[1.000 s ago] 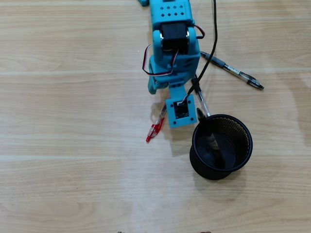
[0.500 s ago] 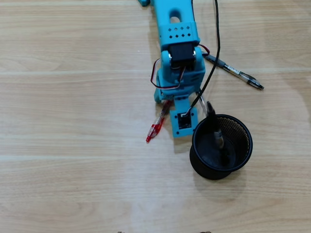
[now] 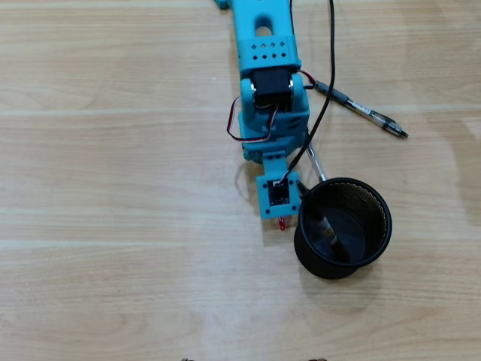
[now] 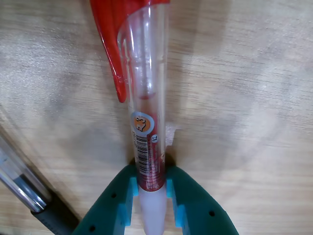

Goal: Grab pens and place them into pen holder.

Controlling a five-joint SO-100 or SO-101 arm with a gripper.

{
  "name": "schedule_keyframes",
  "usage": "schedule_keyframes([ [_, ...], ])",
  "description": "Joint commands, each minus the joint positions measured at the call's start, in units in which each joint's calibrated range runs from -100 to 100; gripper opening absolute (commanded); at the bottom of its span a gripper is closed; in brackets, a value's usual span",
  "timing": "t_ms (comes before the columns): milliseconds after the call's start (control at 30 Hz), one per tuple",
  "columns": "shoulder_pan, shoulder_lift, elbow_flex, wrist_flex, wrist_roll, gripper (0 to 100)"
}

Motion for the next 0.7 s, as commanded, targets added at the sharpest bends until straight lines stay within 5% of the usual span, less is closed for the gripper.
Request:
schedule_keyframes([
  [0,3.2,-3.1,0.0,-0.6,3.8,2],
  [333,11.3,-17.2,-1.2,-0.6,11.8,2],
  [667,3.7,-24.2,-19.1,-0.9,12.9,2],
])
